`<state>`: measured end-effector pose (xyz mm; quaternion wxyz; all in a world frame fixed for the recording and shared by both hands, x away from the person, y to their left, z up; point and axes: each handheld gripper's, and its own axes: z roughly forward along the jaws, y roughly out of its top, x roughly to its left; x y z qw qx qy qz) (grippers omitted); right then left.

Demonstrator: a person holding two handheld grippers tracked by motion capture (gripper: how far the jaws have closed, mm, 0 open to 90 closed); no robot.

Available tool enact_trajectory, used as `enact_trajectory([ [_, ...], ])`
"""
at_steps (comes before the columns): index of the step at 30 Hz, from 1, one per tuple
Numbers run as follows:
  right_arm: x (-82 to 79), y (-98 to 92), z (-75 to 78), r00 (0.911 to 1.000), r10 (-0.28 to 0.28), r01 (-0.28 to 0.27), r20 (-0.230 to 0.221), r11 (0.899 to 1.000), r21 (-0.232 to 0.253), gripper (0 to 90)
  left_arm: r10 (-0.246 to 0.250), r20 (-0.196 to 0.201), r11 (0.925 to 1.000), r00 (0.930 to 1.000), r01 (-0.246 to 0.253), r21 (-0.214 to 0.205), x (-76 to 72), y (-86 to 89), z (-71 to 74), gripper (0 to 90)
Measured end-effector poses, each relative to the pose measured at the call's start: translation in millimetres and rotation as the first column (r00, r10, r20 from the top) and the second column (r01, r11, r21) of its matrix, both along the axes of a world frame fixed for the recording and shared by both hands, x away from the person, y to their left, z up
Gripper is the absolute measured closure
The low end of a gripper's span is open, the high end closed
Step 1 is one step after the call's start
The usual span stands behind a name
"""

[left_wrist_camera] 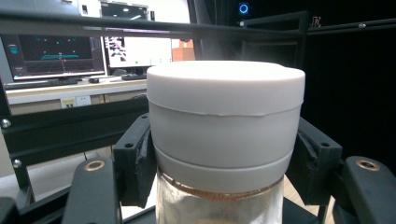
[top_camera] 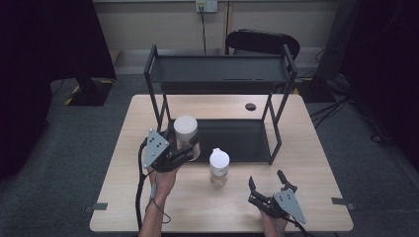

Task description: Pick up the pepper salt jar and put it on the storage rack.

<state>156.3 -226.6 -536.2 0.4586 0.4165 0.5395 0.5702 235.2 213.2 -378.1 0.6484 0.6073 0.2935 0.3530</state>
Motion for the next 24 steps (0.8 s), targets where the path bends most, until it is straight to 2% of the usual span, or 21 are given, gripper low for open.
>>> enact_trajectory([
  [7,-0.1,0.2,0.0,1.0,-0.002,0.002,0.0,1.0,0.0,2.8,0.007,0.023,0.9999,0.9997,-0.007,-0.008,5.1,-0.7,14.4,34.5],
  [12,-0.2,0.3,0.0,1.0,-0.002,0.002,0.0,1.0,0.0,2.8,0.009,0.033,1.0,0.9994,-0.009,0.004,7.0,1.1,25.3,34.5],
  [14,-0.2,0.4,-0.1,1.0,-0.003,0.003,0.001,1.0,0.0,2.8,0.013,0.034,0.9996,0.9993,-0.014,0.026,8.3,2.4,37.3,34.5],
  [17,-0.3,0.3,0.0,1.0,-0.002,0.002,0.0,1.0,0.0,2.8,0.011,0.045,0.9997,0.9989,-0.012,0.022,8.5,3.3,41.9,34.5],
  [20,-0.3,0.3,-0.1,1.0,-0.002,0.002,0.0,1.0,0.0,2.8,0.006,0.059,0.9994,0.9982,-0.008,0.033,11.0,4.1,52.6,34.5],
  [22,-0.3,0.5,0.0,1.0,-0.003,0.003,0.0,1.0,0.0,2.8,-0.002,0.052,0.9998,0.9986,0.001,0.019,13.1,5.2,57.6,34.5],
  [24,-0.5,0.8,0.0,1.0,-0.005,0.005,0.0,1.0,-0.001,2.8,-0.044,0.042,0.9987,0.9982,0.045,-0.025,18.4,10.6,59.8,34.5],
])
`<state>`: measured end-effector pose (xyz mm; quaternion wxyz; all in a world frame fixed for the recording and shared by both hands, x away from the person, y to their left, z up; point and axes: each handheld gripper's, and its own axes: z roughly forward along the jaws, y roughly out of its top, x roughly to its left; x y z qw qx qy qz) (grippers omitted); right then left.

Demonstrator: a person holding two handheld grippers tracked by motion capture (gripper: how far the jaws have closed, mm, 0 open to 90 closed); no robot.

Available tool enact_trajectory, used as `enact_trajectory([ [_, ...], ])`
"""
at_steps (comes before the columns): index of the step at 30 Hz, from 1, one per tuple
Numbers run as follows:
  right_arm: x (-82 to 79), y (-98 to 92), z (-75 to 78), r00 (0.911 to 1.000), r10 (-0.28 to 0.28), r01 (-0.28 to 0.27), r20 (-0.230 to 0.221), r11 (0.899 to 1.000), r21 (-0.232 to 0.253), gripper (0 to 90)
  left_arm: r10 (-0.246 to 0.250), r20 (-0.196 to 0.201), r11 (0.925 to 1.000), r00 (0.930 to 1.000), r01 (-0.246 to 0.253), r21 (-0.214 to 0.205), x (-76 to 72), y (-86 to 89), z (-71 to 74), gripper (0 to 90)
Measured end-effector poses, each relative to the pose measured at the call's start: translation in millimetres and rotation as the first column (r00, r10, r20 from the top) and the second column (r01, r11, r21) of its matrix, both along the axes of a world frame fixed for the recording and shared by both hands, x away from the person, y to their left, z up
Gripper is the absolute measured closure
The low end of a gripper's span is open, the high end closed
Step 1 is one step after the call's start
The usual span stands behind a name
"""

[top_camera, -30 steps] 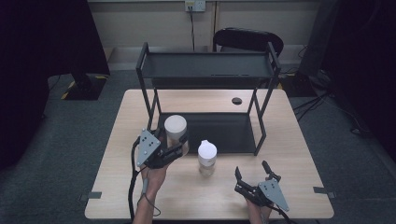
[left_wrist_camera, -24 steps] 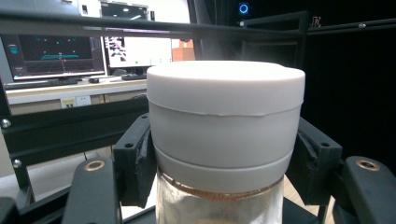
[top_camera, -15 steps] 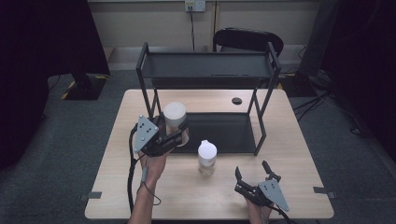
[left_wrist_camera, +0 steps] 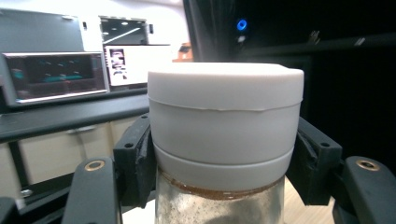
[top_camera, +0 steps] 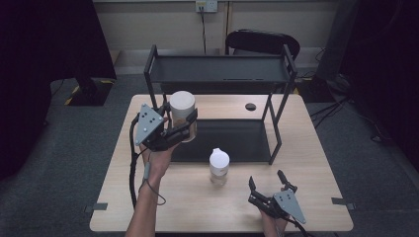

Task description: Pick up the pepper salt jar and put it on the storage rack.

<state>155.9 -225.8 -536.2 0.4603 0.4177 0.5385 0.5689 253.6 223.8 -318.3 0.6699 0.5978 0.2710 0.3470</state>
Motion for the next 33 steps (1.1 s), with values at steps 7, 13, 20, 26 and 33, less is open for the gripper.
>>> enact_trajectory([
  [7,0.0,-0.1,-0.1,1.0,0.001,-0.001,0.001,1.0,0.001,2.8,0.001,0.037,0.9999,0.9993,-0.001,0.011,-0.8,-2.7,23.3,34.5],
  [13,-0.1,0.0,0.0,1.0,0.001,-0.001,0.0,1.0,0.001,2.8,-0.015,0.05,0.9995,0.9986,0.017,-0.028,7.3,2.8,38.3,34.5],
  [20,-0.1,0.0,0.0,1.0,0.001,-0.001,0.0,1.0,0.001,3.0,0.007,0.063,0.9996,0.998,-0.005,-0.029,18.5,3.7,55.1,34.6],
  [26,-0.1,0.0,0.0,1.0,0.001,-0.001,0.0,1.0,0.001,3.2,0.024,0.063,0.9989,0.9977,-0.022,-0.041,34.2,-4.2,72.6,34.7],
  [33,0.2,-1.0,0.0,1.0,0.007,-0.007,0.0,1.0,0.001,3.2,0.04,0.065,0.9974,0.9971,-0.036,-0.062,52.4,-15.7,90.4,34.7],
])
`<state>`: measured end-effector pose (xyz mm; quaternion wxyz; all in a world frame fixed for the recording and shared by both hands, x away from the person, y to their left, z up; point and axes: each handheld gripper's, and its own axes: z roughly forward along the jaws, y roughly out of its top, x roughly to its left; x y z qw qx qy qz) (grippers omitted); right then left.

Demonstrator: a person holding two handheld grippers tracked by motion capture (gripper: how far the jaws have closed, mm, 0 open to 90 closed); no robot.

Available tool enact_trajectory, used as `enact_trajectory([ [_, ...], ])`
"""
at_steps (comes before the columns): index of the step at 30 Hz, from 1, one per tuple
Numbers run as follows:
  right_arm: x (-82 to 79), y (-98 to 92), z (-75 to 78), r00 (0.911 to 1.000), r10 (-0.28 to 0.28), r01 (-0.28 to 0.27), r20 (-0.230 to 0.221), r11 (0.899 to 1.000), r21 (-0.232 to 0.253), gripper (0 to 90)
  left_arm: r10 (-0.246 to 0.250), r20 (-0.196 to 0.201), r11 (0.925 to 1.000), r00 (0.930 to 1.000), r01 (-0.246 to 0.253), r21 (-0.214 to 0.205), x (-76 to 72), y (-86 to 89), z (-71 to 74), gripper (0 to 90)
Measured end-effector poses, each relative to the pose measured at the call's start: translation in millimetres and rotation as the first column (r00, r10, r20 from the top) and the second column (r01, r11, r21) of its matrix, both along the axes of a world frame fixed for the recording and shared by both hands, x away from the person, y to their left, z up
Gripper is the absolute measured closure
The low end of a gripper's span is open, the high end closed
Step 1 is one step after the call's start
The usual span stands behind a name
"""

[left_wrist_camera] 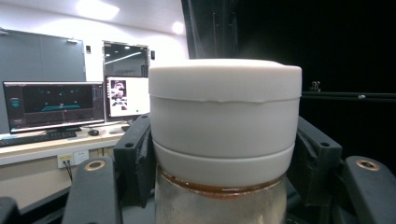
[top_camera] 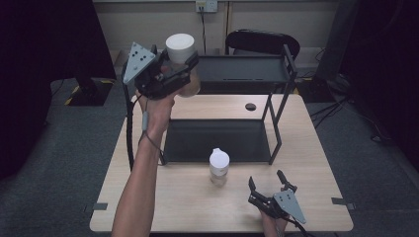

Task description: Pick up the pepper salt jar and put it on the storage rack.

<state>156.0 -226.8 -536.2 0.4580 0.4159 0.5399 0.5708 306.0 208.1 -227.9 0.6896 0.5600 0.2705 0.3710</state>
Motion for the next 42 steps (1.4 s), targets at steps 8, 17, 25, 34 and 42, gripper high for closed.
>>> enact_trajectory([
  [8,0.2,-0.7,-0.1,1.0,0.005,-0.005,0.001,1.0,0.0,3.2,0.043,0.013,0.999,0.999,-0.044,0.012,19.8,-17.7,4.6,34.7],
  [17,0.3,-1.4,0.0,0.9999,0.01,-0.01,0.0,1.0,0.001,3.2,0.129,-0.026,0.9912,0.9913,-0.128,0.034,45.0,-27.8,9.2,34.6],
  [25,0.4,-2.3,0.1,0.9999,0.015,-0.015,0.0,1.0,-0.001,3.2,0.162,-0.083,0.9861,0.9834,-0.158,0.052,55.7,-33.2,12.8,34.6],
  [34,0.4,-2.6,0.0,0.9998,0.018,-0.018,0.0,1.0,0.0,3.2,0.168,-0.107,0.9844,0.98,-0.161,0.07,64.0,-37.1,16.8,34.5],
  [42,0.3,-2.5,-0.1,0.9998,0.018,-0.018,0.0,1.0,0.001,3.2,0.157,-0.102,0.9861,0.9822,-0.15,0.071,63.6,-35.3,15.4,34.4],
])
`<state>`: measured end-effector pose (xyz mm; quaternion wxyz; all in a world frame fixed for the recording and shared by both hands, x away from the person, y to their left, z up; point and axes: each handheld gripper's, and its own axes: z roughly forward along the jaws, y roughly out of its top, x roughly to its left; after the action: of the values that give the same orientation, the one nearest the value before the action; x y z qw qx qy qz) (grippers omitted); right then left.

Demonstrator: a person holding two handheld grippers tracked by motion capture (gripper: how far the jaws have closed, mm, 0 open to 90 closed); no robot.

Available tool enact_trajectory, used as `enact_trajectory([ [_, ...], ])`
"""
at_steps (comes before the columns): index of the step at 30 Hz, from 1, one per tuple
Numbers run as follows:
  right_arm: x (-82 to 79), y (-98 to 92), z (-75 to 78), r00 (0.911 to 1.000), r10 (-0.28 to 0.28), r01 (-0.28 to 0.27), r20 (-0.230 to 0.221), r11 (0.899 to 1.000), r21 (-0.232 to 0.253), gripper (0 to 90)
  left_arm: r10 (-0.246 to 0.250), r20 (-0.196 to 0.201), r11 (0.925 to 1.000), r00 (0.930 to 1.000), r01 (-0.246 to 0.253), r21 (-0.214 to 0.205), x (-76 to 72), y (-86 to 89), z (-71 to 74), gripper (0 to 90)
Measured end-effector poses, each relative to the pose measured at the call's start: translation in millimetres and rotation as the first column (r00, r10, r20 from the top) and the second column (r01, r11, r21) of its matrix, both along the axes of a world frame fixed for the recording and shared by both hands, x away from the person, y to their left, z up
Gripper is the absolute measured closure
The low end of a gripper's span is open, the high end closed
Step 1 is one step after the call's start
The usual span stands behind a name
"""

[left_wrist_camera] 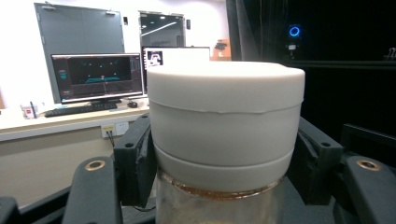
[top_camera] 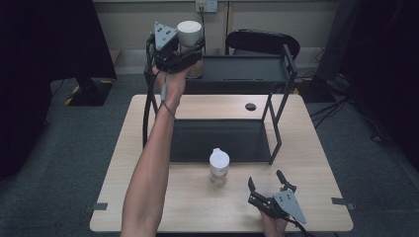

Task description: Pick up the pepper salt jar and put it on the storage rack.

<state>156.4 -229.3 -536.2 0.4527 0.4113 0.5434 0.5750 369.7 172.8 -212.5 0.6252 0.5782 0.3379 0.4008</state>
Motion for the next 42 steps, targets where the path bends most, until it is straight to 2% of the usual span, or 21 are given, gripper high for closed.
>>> enact_trajectory([
  [7,0.0,0.0,0.0,1.0,0.0,0.0,0.0,1.0,0.0,3.2,-0.001,-0.005,0.9999,1.0,0.001,0.013,-0.3,1.0,2.3,33.4],
  [9,0.0,0.0,0.0,1.0,0.0,0.0,0.0,1.0,0.0,3.2,0.011,-0.009,0.9998,0.9999,-0.011,0.018,-2.1,0.1,3.5,29.4],
  [12,0.0,0.0,0.0,1.0,0.0,0.0,0.0,1.0,0.0,3.2,0.026,-0.017,0.9997,0.9995,-0.026,-0.002,-2.8,0.6,3.9,24.3],
  [14,0.1,-0.2,0.0,1.0,0.001,-0.001,0.0,1.0,-0.001,3.2,0.022,-0.017,0.9997,0.9996,-0.022,-0.002,-3.5,1.4,4.1,21.7],
  [17,0.1,-0.9,0.2,1.0,0.005,-0.005,-0.001,1.0,-0.002,3.2,0.01,0.009,0.9998,0.9999,-0.01,-0.017,-5.6,3.6,-1.6,17.4],
  [20,0.0,-0.6,0.0,1.0,0.003,-0.003,0.0,1.0,-0.001,3.2,-0.002,-0.006,0.9995,1.0,0.002,-0.032,-7.2,4.8,-0.6,8.6],
  [21,0.1,-0.5,0.0,1.0,0.003,-0.003,0.0,1.0,0.0,3.2,0.001,0.0,0.9995,1.0,-0.001,-0.031,-9.0,4.3,-1.2,6.7],
  [23,0.0,-0.3,0.1,1.0,0.002,-0.002,-0.001,1.0,0.001,3.2,0.011,0.014,0.9995,0.9998,-0.011,-0.03,-12.8,3.4,-3.3,5.2],
  [25,0.0,-0.2,0.0,1.0,0.001,-0.001,0.0,1.0,-0.001,3.2,0.003,0.003,0.9992,1.0,-0.003,-0.041,-14.4,4.4,-3.0,2.6],
  [26,0.0,-0.2,0.0,1.0,0.001,-0.001,0.0,1.0,0.0,3.2,0.005,0.01,0.9991,0.9999,-0.005,-0.042,-16.6,4.5,-4.8,1.6],
  [28,-0.1,-0.2,0.0,1.0,0.001,-0.001,0.0,1.0,-0.001,3.2,0.007,0.023,0.9989,0.9997,-0.006,-0.047,-20.0,5.4,-8.4,1.3],
  [34,-0.1,0.1,0.0,1.0,-0.001,0.001,0.0,1.0,-0.001,3.2,-0.015,0.02,0.9985,0.9997,0.016,-0.053,-24.7,11.3,-16.2,0.0],
  [42,-0.4,0.8,-0.1,1.0,-0.005,0.005,0.0,1.0,-0.001,3.2,-0.026,0.058,0.9985,0.998,0.029,-0.046,-40.0,16.0,-28.7,0.0],
])
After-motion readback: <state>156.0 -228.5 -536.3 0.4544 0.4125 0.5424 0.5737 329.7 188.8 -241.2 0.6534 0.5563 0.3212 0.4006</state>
